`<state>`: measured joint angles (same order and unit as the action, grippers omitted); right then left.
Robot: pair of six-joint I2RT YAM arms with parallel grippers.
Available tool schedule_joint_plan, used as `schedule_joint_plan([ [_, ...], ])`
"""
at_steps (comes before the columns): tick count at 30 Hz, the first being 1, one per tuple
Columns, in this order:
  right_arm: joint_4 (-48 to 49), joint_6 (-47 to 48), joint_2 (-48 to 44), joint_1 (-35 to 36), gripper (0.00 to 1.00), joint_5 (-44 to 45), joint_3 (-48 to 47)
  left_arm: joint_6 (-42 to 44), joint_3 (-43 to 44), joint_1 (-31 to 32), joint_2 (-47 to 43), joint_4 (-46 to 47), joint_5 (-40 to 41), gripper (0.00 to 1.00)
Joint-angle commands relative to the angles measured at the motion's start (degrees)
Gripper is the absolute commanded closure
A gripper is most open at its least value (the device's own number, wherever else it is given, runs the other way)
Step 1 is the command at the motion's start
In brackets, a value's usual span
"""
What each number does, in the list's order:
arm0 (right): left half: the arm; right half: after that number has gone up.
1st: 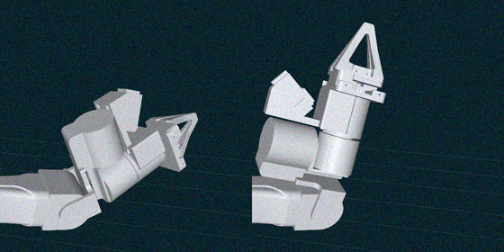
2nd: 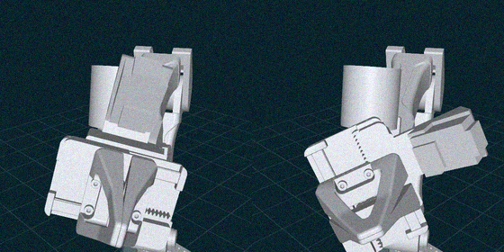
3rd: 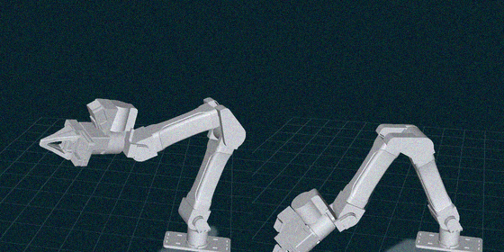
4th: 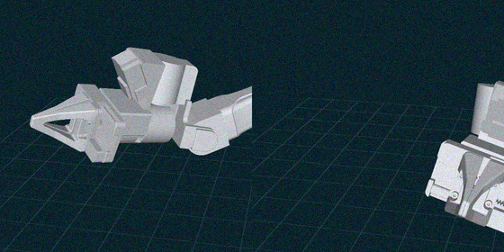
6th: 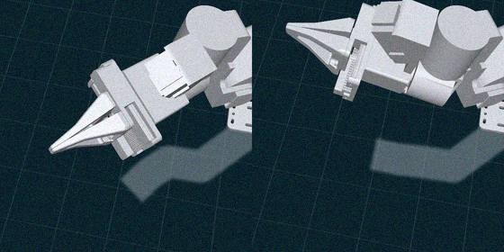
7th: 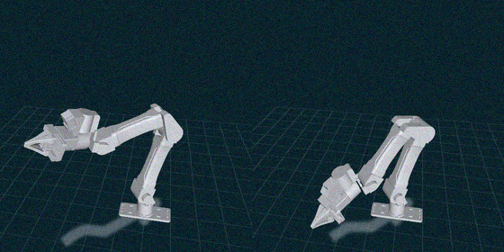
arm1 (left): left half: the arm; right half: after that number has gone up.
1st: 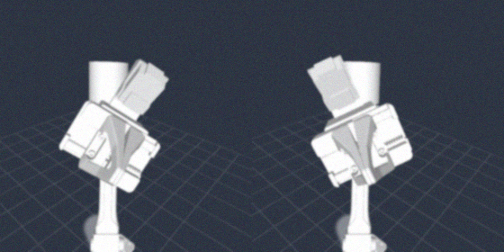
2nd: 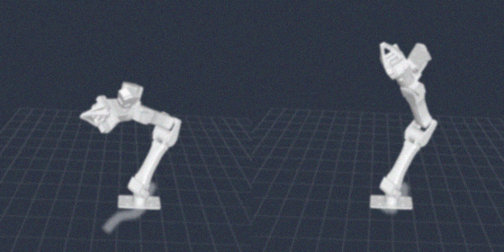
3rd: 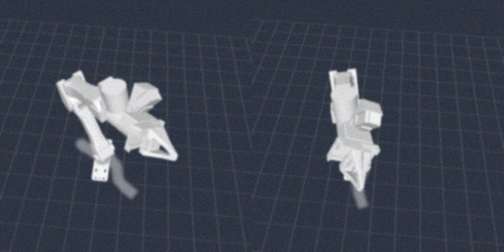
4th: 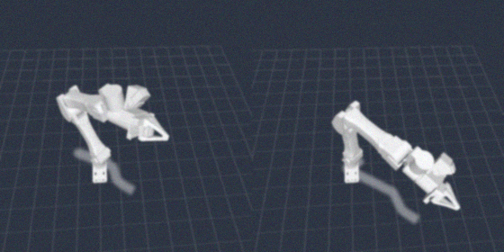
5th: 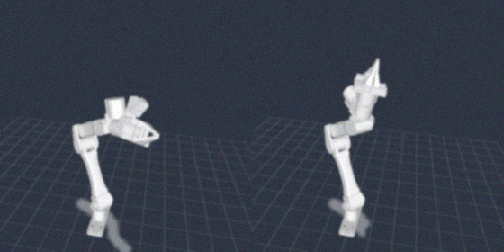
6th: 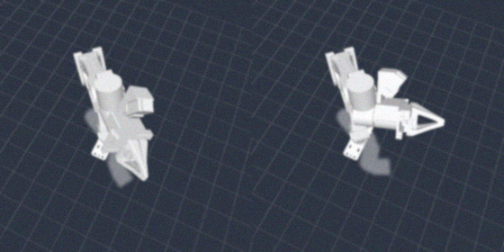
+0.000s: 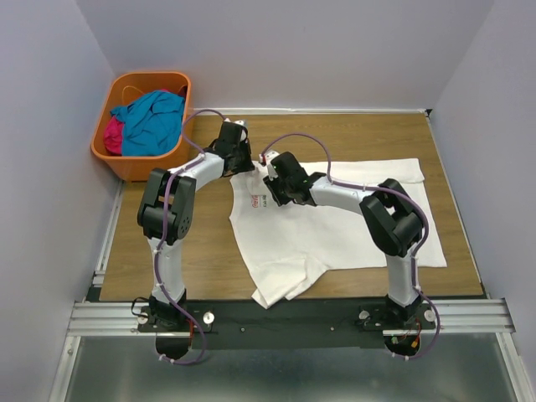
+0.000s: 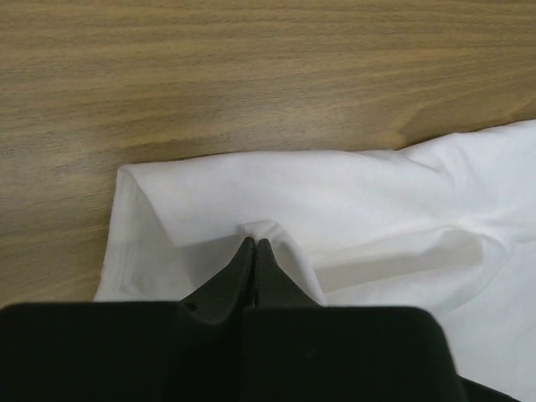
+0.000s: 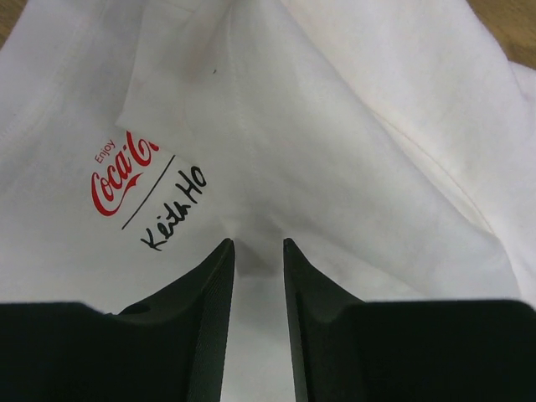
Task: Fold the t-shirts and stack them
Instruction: Fold the tshirt
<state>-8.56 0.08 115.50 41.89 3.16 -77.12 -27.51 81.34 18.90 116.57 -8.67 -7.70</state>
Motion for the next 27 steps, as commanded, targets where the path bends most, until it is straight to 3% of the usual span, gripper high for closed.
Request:
schedule_joint_plan([
  [1,0.91,1.33,1.83,0.21,0.66,0.71,-0.22,0.79,1.8,0.18,1.46,0.67,1.29,1.0],
  [11,0.91,2.21,1.74,0.21,0.76,-0.43,1.18,0.52,1.8,0.26,1.81,0.76,0.85,1.0],
  [18,0.82,2.56,1.57,0.21,0.99,0.18,1.62,0.35,1.45,0.26,1.29,0.76,1.02,1.0],
  [25,0.74,2.38,0.07,0.12,0.99,-0.78,1.54,0.26,0.4,0.26,-0.12,1.19,1.11,1.0],
  [27,0.65,2.38,-0.1,0.21,0.93,-1.57,1.45,0.26,0.31,0.26,0.06,1.11,1.03,1.0],
])
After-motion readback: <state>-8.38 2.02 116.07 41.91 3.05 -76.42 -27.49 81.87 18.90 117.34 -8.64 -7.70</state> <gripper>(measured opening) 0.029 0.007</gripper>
